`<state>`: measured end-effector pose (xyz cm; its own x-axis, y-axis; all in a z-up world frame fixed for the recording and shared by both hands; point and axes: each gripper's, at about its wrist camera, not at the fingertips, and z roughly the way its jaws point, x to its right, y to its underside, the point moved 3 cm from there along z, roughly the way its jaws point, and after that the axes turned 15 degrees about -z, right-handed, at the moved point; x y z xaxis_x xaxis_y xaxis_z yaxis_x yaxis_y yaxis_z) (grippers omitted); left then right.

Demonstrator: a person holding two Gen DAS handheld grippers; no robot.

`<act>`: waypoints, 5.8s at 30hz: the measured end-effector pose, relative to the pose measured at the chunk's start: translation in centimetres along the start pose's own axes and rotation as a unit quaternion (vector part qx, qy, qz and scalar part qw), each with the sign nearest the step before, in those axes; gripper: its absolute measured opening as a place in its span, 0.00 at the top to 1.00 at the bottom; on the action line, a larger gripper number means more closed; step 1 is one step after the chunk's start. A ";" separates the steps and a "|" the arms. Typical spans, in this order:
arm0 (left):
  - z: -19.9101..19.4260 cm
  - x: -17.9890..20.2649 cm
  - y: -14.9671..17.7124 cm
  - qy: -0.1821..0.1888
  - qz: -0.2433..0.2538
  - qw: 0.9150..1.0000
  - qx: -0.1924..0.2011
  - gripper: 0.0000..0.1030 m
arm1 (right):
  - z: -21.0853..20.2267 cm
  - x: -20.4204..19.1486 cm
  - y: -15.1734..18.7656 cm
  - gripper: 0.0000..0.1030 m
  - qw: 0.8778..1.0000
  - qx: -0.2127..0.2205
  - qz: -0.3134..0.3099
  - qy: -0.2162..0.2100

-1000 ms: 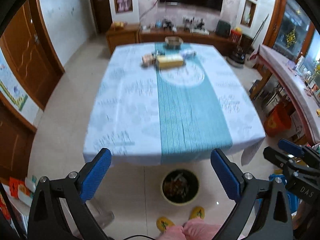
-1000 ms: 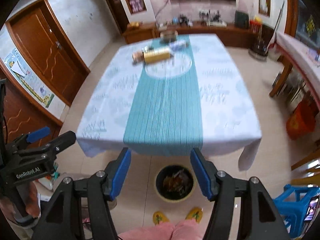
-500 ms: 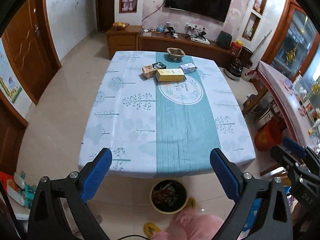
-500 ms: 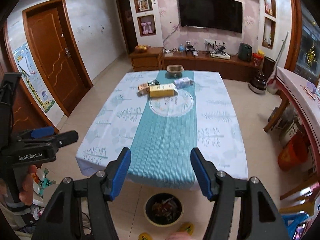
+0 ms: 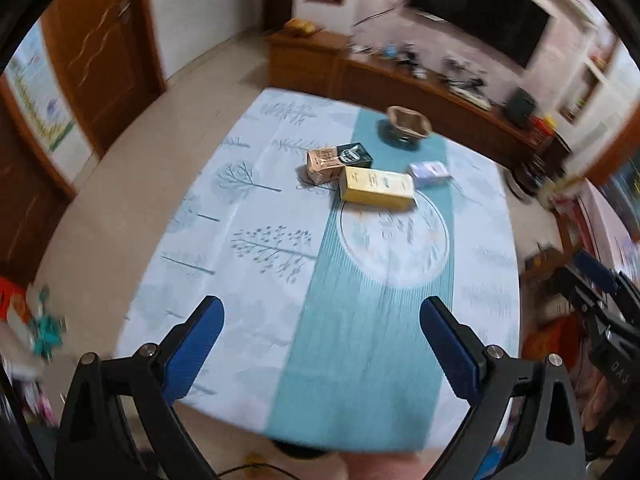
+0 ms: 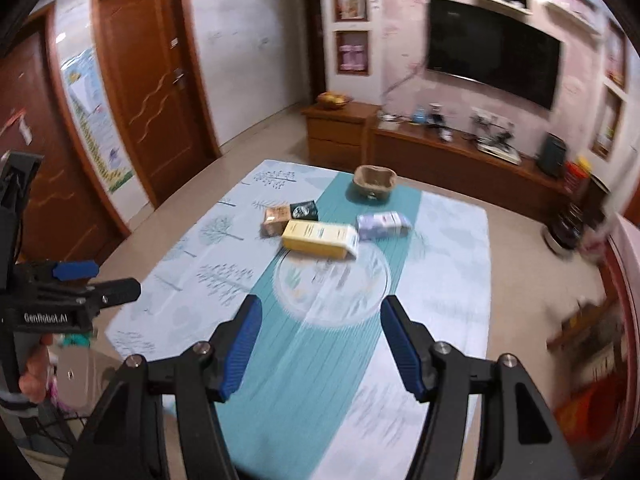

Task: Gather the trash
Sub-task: 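Move both open tools back toward the boxes on the table, then grasp the yellow atomy toothpaste box with the left tool while the right tool grasps the lavender box, then carry the toothpaste box and lavender box with both tools over the black bin, then open both tools to drop the two boxes into the bin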

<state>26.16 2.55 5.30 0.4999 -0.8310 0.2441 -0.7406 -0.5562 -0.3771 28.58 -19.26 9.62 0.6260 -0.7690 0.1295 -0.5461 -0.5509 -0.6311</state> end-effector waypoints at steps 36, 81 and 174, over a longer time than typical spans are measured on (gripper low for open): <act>23.3 10.8 -8.8 -0.125 -0.165 0.977 -0.048 0.06 | 33.3 13.9 -3.4 0.40 0.932 -0.145 -0.175 -0.283; 22.9 3.5 2.8 -0.106 -0.159 0.972 -0.137 0.49 | 21.3 3.3 6.7 0.66 0.969 -0.117 -0.006 -0.218; 21.8 -21.0 34.0 -0.065 0.130 0.979 -0.140 0.14 | 20.0 -24.9 42.2 0.32 0.933 -0.211 0.277 -0.094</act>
<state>0.30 1.27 -32.06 0.3180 -0.9468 0.0492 -0.9354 -0.3218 -0.1464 1.08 -16.87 -35.58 0.2466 -0.9253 -0.2883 -0.9607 -0.1943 -0.1983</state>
